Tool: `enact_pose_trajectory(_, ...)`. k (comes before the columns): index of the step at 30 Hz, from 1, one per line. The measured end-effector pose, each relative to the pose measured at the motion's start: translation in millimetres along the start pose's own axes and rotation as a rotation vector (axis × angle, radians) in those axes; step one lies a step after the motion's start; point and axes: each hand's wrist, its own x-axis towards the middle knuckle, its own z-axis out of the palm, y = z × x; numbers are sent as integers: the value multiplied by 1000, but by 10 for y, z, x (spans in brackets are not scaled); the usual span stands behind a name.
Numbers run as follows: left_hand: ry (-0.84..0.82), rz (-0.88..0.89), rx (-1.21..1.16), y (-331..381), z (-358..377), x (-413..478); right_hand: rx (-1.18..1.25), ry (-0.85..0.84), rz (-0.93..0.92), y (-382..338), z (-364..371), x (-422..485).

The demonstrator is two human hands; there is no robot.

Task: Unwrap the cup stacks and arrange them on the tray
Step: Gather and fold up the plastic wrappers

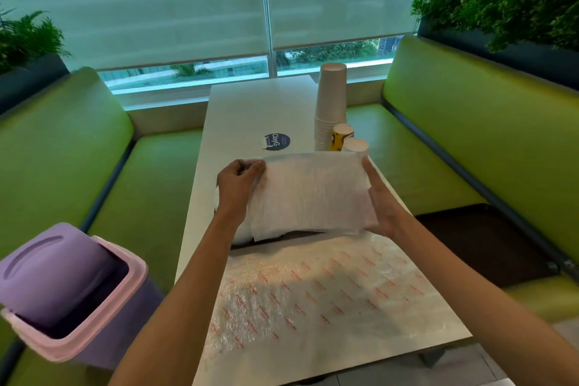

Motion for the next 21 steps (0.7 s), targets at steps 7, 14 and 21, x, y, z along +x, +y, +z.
enact_pose_trajectory(7,-62,-99,209,-144,-111,-10,-196,100,41,274,-66,131)
enact_pose_trajectory(14,-121,-360,58,-85,-326,-134,-136,129,-87,311,7,233)
enact_pose_trajectory(21,-265,-383,126,-141,-458,-152,-271,72,-131,272,87,265)
